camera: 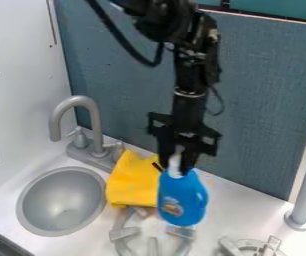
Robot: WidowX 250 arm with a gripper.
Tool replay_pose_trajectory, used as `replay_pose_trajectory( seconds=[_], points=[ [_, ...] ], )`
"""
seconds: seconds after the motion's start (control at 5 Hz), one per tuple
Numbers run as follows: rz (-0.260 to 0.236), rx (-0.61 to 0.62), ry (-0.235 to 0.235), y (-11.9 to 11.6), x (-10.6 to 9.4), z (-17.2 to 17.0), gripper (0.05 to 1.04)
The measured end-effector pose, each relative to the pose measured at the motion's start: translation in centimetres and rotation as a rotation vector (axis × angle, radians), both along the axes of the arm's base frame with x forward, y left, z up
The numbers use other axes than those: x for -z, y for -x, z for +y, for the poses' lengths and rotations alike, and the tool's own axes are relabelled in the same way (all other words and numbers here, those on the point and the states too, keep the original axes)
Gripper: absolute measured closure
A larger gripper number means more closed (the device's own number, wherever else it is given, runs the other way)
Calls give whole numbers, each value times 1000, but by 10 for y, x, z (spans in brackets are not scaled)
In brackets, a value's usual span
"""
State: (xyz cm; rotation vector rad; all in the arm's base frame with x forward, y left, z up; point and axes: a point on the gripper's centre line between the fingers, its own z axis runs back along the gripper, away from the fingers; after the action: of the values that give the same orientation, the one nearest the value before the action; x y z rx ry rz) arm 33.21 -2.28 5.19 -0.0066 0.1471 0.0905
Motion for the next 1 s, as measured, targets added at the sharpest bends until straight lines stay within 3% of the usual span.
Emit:
replay_pose_trajectory(
  seconds=[0.4,1.0],
  points=[
    [43,-7,-18,-45,15,-33,645],
    [66,3,-76,-73,44,-55,645]
  ],
)
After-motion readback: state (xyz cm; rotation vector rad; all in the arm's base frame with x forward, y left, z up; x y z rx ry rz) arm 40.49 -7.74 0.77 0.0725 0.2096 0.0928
